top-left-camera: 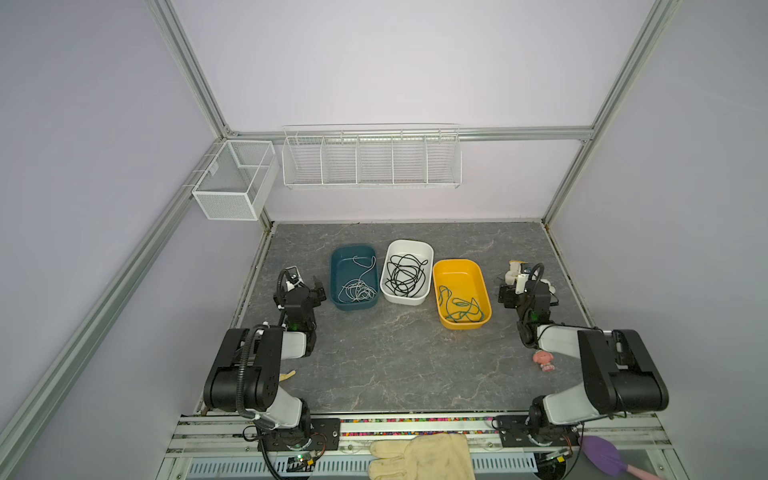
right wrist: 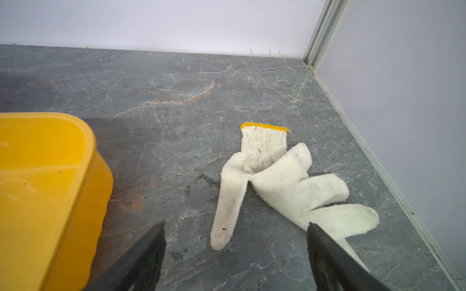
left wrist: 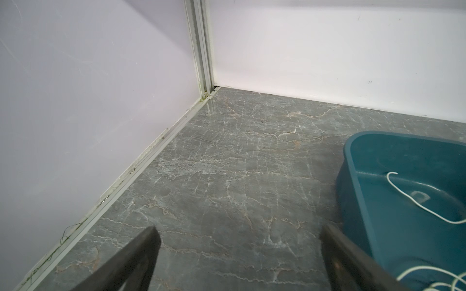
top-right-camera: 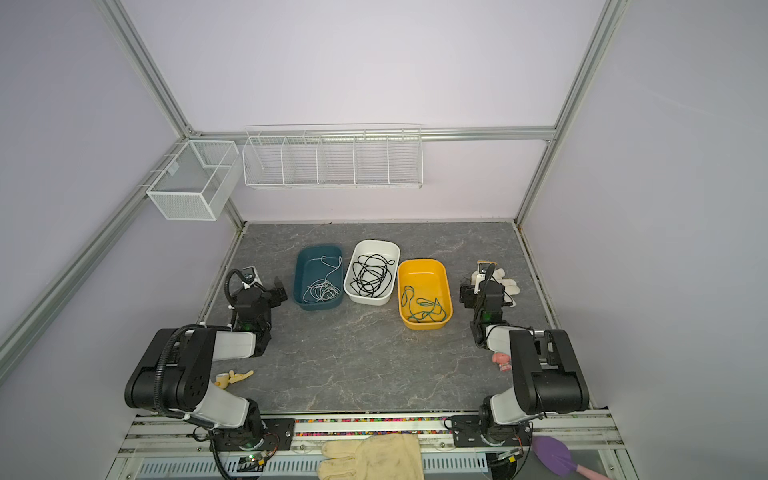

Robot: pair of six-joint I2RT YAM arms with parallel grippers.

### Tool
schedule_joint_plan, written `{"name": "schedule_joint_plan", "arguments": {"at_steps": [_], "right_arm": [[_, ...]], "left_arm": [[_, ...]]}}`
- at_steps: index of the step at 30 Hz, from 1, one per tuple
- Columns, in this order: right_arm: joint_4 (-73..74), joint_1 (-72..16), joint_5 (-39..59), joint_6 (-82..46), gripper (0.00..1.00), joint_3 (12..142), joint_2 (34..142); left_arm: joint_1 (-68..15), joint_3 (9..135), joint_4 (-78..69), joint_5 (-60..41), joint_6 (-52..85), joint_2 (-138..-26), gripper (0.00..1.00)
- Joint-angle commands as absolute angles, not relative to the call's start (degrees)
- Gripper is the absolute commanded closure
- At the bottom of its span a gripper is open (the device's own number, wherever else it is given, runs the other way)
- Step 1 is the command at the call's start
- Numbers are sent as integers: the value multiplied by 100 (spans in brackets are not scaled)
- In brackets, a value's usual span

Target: Untangle the cables

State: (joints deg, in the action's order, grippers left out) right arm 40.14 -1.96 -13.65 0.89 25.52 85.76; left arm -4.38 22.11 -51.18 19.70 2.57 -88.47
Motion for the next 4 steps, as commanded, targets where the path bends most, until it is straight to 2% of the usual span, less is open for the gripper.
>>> {"name": "schedule_joint_plan", "arguments": {"at_steps": [1,4], "right_arm": [[4117,-191,-1302,88,11,2627,8600],[4133,-188,-1312,93,11,2602,8586]], "left_arm": [[-411,2189,-5319,2033,277,-8890,1],[-408,2189,-5322,2035,281,-8894,1]]}}
